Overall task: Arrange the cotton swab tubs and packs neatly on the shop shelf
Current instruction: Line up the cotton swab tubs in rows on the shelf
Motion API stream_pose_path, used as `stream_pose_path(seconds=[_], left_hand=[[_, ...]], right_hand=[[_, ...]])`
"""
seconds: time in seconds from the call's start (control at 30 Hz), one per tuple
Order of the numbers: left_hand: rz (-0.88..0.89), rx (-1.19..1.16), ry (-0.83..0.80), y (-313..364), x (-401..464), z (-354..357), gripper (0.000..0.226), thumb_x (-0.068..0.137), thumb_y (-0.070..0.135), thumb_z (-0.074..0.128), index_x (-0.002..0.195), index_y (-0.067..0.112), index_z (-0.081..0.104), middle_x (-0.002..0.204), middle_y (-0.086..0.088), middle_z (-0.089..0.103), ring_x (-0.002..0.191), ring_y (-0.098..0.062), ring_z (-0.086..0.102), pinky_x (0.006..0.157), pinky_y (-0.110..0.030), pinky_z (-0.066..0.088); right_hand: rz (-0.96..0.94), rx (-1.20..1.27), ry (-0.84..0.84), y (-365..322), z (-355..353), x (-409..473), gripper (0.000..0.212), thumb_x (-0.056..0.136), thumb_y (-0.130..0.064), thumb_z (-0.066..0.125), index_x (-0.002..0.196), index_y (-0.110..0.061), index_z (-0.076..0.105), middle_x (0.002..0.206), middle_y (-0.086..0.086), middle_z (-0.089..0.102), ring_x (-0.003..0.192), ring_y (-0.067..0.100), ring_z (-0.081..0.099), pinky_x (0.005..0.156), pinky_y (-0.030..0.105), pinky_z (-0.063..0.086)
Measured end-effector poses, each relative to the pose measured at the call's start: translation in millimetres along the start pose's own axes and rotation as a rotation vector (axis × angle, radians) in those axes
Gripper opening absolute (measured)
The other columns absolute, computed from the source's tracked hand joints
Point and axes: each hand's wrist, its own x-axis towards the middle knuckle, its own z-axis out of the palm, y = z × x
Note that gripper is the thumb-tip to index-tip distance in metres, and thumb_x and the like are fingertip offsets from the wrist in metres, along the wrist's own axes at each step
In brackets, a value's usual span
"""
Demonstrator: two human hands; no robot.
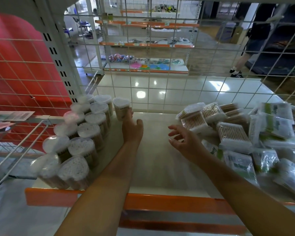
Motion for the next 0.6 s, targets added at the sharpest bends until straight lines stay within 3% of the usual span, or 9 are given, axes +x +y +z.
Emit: stream_pose_path(seconds=[0.37,0.47,0.6], left_hand=[[-0.029,-0.030,-0.048,0.2,8.2,1.0,0.054,0.087,0.003,0.049,0.138,0.013,0.036,0.132,-0.008,0.048,0.120,-0.021,0.046,0.100,-0.033,0.039],[-0.023,-0.010,-0.047,-0.5,15.7,-2.2,0.051,0.087,0.005,0.050,0.136,0.012,0.038,0.127,-0.009,0.051,0.116,-0.022,0.049,0.098,-0.035,0.042],[-0.038,-0.023,-0.033,-2.5,22.2,-5.4,0.048,0.087,0.004,0.049,0.134,0.010,0.042,0.123,-0.011,0.054,0.113,-0.022,0.051,0.088,-0.025,0.040]], right_hand=[[0.030,-0.009,0.075,11.4,-5.7,-14.1,0.040,0.085,-0.004,0.061,0.124,-0.008,0.054,0.100,0.008,0.062,0.073,-0.002,0.052,0.061,0.002,0.042],[0.026,-0.024,0.067,12.0,-7.8,-17.6,0.040,0.086,-0.006,0.060,0.126,-0.010,0.053,0.098,0.003,0.059,0.073,-0.003,0.052,0.060,0.001,0.042],[0.030,-0.029,0.066,12.0,-9.7,-20.6,0.041,0.087,-0.007,0.059,0.127,-0.010,0.052,0.098,0.000,0.059,0.074,-0.003,0.052,0.061,0.001,0.043]])
